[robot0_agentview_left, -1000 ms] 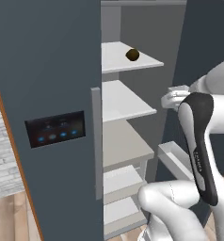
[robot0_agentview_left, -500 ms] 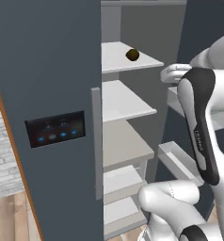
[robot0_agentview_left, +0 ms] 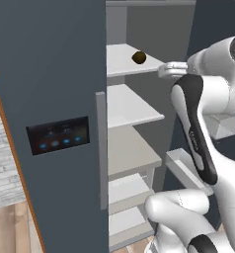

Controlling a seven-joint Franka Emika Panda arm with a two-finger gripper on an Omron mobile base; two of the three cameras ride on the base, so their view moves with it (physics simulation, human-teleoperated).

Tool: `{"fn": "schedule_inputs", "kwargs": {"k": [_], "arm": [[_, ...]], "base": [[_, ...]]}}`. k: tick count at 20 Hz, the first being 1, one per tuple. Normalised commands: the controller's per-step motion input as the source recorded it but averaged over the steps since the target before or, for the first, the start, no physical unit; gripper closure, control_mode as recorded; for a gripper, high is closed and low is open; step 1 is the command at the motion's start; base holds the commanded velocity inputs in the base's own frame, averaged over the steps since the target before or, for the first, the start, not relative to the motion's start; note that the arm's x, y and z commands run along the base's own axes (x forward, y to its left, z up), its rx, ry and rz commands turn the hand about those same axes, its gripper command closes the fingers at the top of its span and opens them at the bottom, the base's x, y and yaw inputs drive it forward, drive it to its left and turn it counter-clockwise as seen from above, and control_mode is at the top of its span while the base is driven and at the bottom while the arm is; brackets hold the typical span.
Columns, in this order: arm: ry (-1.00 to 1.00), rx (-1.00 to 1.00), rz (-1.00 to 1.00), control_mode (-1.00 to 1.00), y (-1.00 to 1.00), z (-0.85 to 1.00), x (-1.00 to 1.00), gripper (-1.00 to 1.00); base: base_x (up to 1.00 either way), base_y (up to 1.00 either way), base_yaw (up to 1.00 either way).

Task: Place the cold items (avocado and tangerine) from the fridge in one tupperware on the dining counter. Place the warm items (kebab skewer and hot dog) in the stove area in another tupperware.

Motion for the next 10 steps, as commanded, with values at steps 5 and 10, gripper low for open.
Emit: {"fn": "schedule_inputs", "kwargs": {"k": [5,10], "arm": [[0.04,-0.07,0.0,-1.0,0.0,0.35,0.64,-1.0],[0.2,-0.09,0.0,-1.0,-0.03,-0.03,0.64,-1.0]], "base": [[0.0,0.0,0.0],[0.0,0.0,0.0]]}}
